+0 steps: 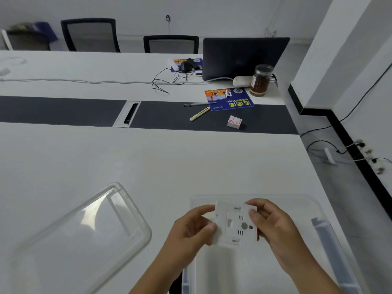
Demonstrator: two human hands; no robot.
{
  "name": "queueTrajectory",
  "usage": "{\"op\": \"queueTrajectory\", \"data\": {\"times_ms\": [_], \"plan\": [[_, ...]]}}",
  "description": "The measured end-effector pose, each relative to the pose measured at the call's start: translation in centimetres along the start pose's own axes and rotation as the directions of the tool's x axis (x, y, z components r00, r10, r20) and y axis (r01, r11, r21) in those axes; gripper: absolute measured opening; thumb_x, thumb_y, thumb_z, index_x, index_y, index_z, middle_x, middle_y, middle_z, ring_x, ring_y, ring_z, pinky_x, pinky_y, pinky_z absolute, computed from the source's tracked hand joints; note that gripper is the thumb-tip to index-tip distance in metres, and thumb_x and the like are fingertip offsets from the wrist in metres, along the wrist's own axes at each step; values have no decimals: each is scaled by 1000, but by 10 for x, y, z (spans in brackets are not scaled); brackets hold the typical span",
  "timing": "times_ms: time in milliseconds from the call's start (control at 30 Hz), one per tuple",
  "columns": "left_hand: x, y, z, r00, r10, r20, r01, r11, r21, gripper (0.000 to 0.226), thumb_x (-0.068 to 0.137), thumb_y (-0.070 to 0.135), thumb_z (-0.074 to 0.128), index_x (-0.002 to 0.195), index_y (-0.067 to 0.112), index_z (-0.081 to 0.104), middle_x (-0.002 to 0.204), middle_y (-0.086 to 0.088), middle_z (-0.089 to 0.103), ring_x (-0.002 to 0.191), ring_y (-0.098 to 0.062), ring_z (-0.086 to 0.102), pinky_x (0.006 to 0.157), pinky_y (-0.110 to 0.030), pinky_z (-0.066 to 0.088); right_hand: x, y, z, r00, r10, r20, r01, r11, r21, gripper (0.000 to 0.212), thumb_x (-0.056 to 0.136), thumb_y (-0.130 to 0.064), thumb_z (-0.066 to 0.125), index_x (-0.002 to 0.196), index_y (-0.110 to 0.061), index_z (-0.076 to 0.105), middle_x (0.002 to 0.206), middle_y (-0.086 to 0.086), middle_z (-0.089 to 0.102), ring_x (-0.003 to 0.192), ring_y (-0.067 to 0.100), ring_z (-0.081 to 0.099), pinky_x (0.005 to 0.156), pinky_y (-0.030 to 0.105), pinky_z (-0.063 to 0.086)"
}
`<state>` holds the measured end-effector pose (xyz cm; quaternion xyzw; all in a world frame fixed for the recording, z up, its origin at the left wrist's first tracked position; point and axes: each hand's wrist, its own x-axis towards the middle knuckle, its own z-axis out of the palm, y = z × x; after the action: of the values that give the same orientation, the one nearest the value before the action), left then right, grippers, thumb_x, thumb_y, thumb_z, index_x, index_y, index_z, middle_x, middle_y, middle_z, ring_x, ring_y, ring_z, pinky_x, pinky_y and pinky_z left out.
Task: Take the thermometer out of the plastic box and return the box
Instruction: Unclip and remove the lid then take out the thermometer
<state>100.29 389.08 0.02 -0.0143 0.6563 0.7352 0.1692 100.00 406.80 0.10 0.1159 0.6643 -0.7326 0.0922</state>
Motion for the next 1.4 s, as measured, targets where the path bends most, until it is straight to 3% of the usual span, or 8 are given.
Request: {"op": "queueTrajectory", "data": {"times_ms": [167, 300, 533, 633, 833, 933, 1167, 1400], "plan": [[0, 1, -2, 992, -32, 119, 38, 998, -47, 37, 54, 32, 61, 88, 18, 65, 51, 3, 64, 49, -9, 57, 55, -17, 50, -1, -4, -1, 995, 82, 58, -73, 987, -142, 4, 79, -25, 58, 77, -22, 59, 58, 1, 56, 57, 15, 45, 50, 19, 36], [1, -2, -2, 984, -59, 168, 69, 996, -55, 23, 51, 23, 66, 72, 13, 67, 66, 4, 74, 57, -7, 64, 57, -16, 52, 3, -10, -5, 993, 113, 41, -102, 973, -207, 34, 81, -20, 61, 52, -19, 43, 50, -1, 37, 49, 12, 35, 49, 22, 28], [-3, -1, 0, 949, -10, 316, 40, 995, -89, 27, 39, 19, 85, 53, 26, 62, 119, 14, 63, 72, -7, 65, 56, -18, 49, 3, -13, 4, 970, 231, -76, -236, 969, -67, 45, 87, -25, 48, 45, -11, 43, 42, 1, 44, 30, 8, 39, 34, 14, 32], [-5, 1, 3, 945, 12, 326, 18, 996, -88, 25, 39, 9, 75, 54, 24, 63, 107, 15, 70, 80, -5, 68, 61, -15, 50, 4, -17, 7, 963, 256, -87, -260, 965, -34, 42, 89, -28, 44, 52, -11, 43, 46, 2, 47, 33, 10, 40, 34, 15, 34], [1, -2, 4, 998, 59, 37, -52, 985, -164, 40, 32, 5, 69, 66, 4, 48, 85, 2, 67, 69, -7, 67, 56, -15, 52, -7, -16, -2, 988, -50, 145, 87, 961, -261, 9, 66, -40, 61, 65, -32, 65, 78, -17, 69, 74, -2, 62, 61, 8, 46], [3, 0, -2, 998, 57, 9, -56, 990, -127, 37, 33, 7, 72, 63, 6, 50, 83, 4, 67, 67, -11, 68, 52, -17, 52, -13, -16, -8, 941, -25, 338, 187, 870, -456, 28, 49, -51, 64, 76, -47, 61, 105, -30, 57, 101, -12, 54, 77, 7, 47], [3, -3, -2, 999, 22, 49, -22, 1000, -4, 39, 33, 12, 75, 62, 8, 50, 83, 8, 65, 71, -13, 68, 55, -18, 52, -12, -18, -7, 924, -53, 378, 305, 698, -648, 31, 48, -49, 58, 78, -45, 53, 101, -20, 63, 97, 3, 57, 88, 25, 51], [6, -5, -4, 994, 20, 106, -28, 997, 74, 35, 37, 13, 77, 58, 12, 50, 86, 9, 66, 73, -15, 67, 60, -18, 52, -8, -10, -9, 919, -50, 391, 300, 731, -613, 31, 53, -45, 54, 82, -36, 59, 95, -14, 64, 93, 5, 57, 80, 23, 54]]}}
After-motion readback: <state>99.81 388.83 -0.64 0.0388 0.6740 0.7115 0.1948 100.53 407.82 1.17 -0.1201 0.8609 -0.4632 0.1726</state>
